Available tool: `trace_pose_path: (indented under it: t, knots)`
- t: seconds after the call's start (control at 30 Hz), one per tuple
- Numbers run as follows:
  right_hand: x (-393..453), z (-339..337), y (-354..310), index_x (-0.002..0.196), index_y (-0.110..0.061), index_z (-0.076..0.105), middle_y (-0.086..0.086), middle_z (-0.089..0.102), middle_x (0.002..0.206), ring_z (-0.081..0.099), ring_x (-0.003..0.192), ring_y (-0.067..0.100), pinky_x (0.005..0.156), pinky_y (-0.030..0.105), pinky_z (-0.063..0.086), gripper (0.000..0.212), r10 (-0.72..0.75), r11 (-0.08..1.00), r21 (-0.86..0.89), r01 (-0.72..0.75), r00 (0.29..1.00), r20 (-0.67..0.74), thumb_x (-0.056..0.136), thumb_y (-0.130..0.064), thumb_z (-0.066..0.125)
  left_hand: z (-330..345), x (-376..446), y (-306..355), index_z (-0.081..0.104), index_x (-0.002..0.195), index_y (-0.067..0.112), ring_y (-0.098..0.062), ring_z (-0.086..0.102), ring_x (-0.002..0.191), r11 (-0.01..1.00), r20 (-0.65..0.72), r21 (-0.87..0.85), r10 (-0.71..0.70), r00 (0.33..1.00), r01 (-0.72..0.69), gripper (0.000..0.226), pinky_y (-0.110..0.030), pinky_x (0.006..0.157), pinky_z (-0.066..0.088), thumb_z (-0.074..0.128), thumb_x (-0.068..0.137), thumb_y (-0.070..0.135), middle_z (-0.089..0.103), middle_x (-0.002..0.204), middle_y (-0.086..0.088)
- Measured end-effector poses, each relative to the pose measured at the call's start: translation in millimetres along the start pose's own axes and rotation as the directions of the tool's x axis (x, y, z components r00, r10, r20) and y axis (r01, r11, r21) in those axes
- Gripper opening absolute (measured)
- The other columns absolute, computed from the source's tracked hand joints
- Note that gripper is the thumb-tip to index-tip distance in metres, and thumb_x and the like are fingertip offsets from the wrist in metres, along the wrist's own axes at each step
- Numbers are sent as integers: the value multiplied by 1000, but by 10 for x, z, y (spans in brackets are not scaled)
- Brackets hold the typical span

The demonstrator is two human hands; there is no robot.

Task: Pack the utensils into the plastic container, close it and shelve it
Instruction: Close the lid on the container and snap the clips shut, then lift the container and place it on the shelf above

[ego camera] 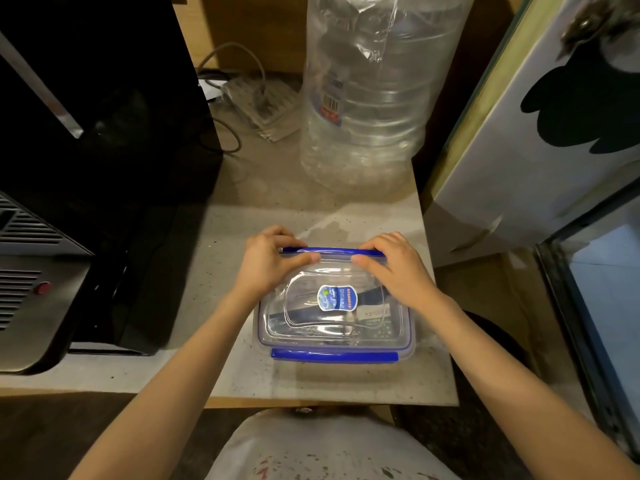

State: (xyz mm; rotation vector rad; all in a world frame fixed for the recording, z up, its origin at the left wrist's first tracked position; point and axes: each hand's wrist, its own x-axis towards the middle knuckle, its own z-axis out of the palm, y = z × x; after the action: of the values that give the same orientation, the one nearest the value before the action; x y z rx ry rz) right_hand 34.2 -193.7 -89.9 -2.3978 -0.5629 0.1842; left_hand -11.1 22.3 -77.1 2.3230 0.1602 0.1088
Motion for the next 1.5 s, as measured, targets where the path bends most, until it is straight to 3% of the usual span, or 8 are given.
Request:
trace_pose_path:
  t: [0.23, 0.5, 0.67, 0.9, 1.03, 1.27, 1.37, 1.5]
  knots:
    - [-25, -74, -76, 111, -19, 55, -3, 64, 105, 62, 92, 15, 77, 36, 55, 31, 53, 998, -30, -51, 995, 85, 91, -42, 51, -8, -4, -11, 63, 118, 18, -20, 56, 108, 992, -19, 124, 26, 999, -23, 61, -29, 90, 45, 71, 69, 54, 63, 115, -6]
    - [-92, -79, -53, 99, -10, 53, 8, 65, 95, 61, 83, 29, 66, 30, 38, 33, 248, 955, -107, -276, 943, -223, 92, -42, 51, -84, -265, -122, 34, 141, 27, -27, 23, 139, 987, -54, 79, 142, 988, -138, 106, -37, 113, 17, 36, 56, 90, 28, 152, -9]
    - [-183, 8, -94, 95, -8, 49, 5, 58, 84, 54, 70, 20, 48, 24, 36, 34, 322, 943, 2, -332, 914, -245, 92, -42, 51, 40, -567, -208, -4, 141, 43, -13, -9, 146, 989, 90, -144, 56, 994, -42, 126, -36, 114, 4, 61, 41, 84, -8, 151, 20]
    - [-330, 165, -201, 123, -8, 42, 2, 57, 104, 56, 77, 5, 55, 11, 41, 34, 400, 853, 396, -340, 913, -79, 97, -29, 46, 269, -655, -282, 5, 145, 36, 6, 46, 124, 940, 205, -341, 76, 976, -1, 123, -27, 101, 48, 88, 54, 33, 34, 136, 35]
    - [-378, 129, -162, 130, -10, 41, 4, 58, 120, 57, 98, 12, 65, 11, 48, 38, 390, 787, 531, -312, 920, -38, 96, -25, 48, 307, -648, -303, 12, 145, 30, 10, 50, 117, 928, 149, -373, 68, 986, -7, 118, -12, 91, 49, 88, 55, 27, 39, 131, 32]
    - [-312, -91, -256, 131, -12, 44, -3, 60, 110, 58, 86, -4, 63, 3, 50, 35, 358, 737, 635, -234, 931, -73, 97, -22, 47, 85, -523, -66, 19, 140, 35, 25, 49, 104, 916, 46, -396, 91, 995, -66, 114, 6, 83, 40, 90, 52, 23, 44, 125, 29]
    - [-232, -301, -420, 126, -15, 48, -7, 60, 106, 57, 89, -5, 71, 2, 47, 30, 343, 709, 690, -146, 926, -157, 96, -20, 48, -124, -400, 123, 24, 141, 32, 17, 51, 111, 899, -30, -416, 139, 990, -138, 113, -1, 91, 41, 85, 46, 35, 43, 124, 38]
    - [-86, -673, -673, 113, -25, 52, -1, 60, 115, 56, 110, 13, 97, 29, 43, 19, 278, 640, 768, -23, 939, -204, 96, -19, 48, -424, -216, 462, 26, 143, 18, 3, 53, 119, 844, -169, -472, 198, 966, -256, 110, -14, 99, 45, 83, 50, 31, 48, 130, 23]
